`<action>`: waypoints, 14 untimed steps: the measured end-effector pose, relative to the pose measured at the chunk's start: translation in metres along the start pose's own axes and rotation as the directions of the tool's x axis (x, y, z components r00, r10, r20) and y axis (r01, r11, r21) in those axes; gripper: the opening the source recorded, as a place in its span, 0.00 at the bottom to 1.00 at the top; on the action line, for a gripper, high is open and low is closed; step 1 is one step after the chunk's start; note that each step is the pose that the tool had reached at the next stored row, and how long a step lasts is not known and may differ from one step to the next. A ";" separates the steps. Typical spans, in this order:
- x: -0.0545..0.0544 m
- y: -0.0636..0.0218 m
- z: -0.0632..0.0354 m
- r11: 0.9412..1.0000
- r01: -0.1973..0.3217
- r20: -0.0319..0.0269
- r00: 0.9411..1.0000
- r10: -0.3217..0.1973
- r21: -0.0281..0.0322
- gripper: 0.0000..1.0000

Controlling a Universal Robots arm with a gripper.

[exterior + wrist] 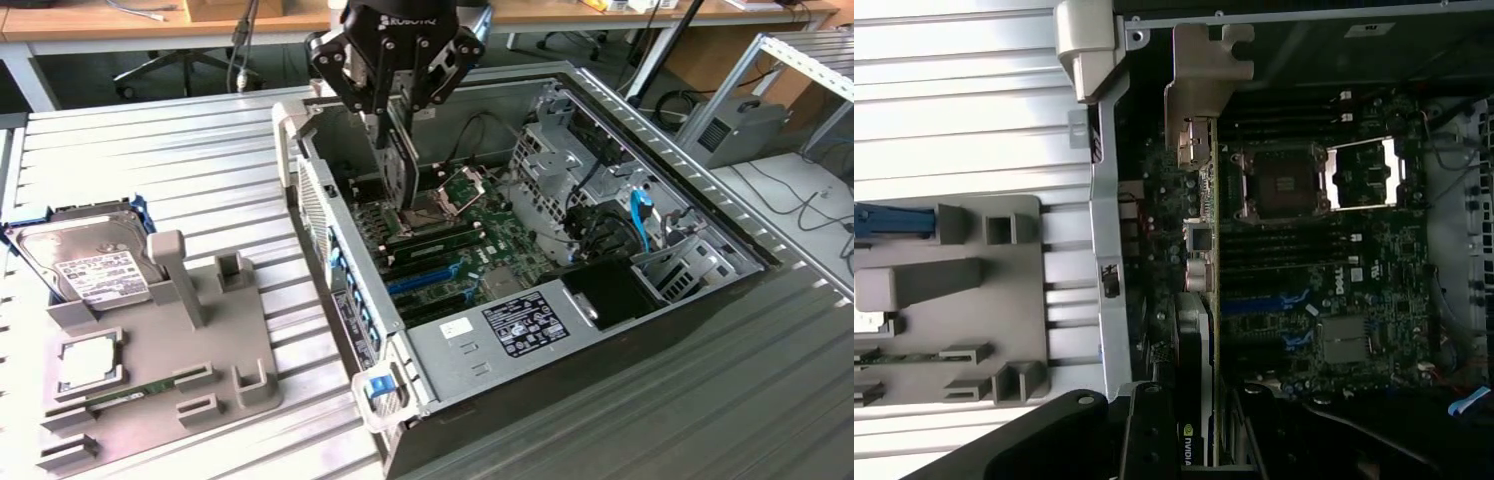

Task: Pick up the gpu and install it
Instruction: 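Pick up the gpu and move the gpu toward the slot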

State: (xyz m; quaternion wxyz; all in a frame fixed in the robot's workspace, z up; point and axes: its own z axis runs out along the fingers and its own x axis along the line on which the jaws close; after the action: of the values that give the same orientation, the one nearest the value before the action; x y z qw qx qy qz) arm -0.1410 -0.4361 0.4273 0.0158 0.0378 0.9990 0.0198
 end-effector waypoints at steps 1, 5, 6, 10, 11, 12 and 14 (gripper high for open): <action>-0.004 0.0007 0.0001 1.000 0.000 0.000 1.000 0.000 0.000 0.27; -0.012 0.0025 0.0005 1.000 0.000 0.000 1.000 0.000 0.000 0.27; -0.014 0.0028 0.0006 1.000 0.000 0.000 1.000 0.000 0.000 0.27; -0.020 0.0045 0.0008 1.000 0.000 0.000 1.000 0.000 0.000 0.27; -0.022 0.0051 0.0009 1.000 0.000 0.000 1.000 0.000 0.000 0.27; -0.024 0.0060 0.0010 1.000 0.000 0.000 1.000 0.000 0.000 0.27; -0.027 0.0070 0.0011 1.000 0.000 0.000 1.000 0.000 0.000 0.27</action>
State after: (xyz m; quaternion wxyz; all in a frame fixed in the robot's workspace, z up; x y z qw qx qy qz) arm -0.1132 -0.4311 0.4273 0.0158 0.0378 0.9990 0.0199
